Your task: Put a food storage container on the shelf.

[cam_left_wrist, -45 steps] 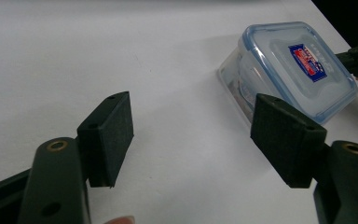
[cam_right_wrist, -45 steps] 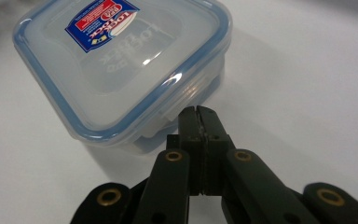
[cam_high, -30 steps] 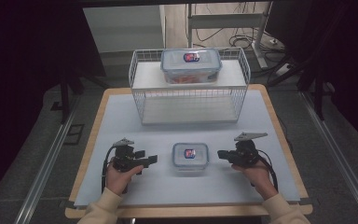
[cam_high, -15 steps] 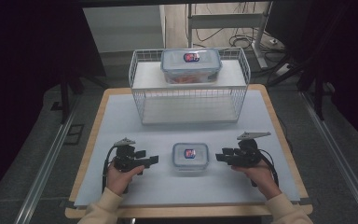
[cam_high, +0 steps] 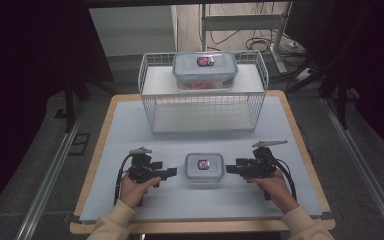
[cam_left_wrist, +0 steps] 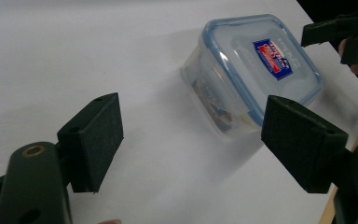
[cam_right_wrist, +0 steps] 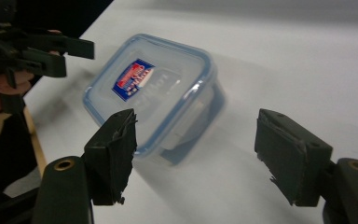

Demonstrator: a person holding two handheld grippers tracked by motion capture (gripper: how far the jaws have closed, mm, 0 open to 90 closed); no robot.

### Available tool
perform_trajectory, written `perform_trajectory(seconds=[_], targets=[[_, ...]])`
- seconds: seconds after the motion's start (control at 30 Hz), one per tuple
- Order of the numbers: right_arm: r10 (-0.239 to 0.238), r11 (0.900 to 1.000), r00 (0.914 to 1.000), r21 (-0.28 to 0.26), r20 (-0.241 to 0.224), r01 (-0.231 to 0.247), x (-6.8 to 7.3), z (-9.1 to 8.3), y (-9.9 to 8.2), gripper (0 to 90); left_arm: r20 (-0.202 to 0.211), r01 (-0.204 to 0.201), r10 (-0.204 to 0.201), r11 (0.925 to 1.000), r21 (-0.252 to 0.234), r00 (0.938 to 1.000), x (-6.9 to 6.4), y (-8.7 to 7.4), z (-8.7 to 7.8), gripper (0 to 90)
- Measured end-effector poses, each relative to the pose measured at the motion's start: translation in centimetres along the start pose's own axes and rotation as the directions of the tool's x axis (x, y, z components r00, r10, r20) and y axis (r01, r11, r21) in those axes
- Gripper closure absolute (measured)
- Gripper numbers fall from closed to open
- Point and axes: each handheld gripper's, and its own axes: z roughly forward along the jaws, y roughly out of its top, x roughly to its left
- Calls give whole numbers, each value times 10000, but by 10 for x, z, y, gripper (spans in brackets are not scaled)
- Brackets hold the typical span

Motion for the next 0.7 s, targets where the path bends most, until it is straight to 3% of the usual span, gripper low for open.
perform_trajectory(seconds=[0.17,0.23,0.37,0.53,0.6,0.63,0.7], targets=[[204,9995,9996,256,-172,-200,-1,11,3,265,610,260,-272,9994,212,9978,-5,8,18,196],[284,9991,9994,321,-184,-278,-2,13,3,262,667,217,-233,9994,258,9975,-5,11,21,199],[835,9946,9957,649,-392,-809,-2,27,10,257,1118,442,-481,9984,366,9926,-7,22,34,199],[833,9920,9956,991,-428,-787,0,40,11,257,1222,421,-527,9952,882,9911,-8,21,45,195],[856,9913,9955,1041,-410,-810,1,41,9,261,1458,603,-740,9935,966,9865,-7,20,45,216],[891,9911,9952,1027,-409,-845,1,41,8,266,1713,877,-1037,9912,987,9798,-6,19,46,221],[1015,9903,9938,1002,-450,-966,1,40,7,282,1746,926,-1098,9903,1041,9785,-6,18,47,235]])
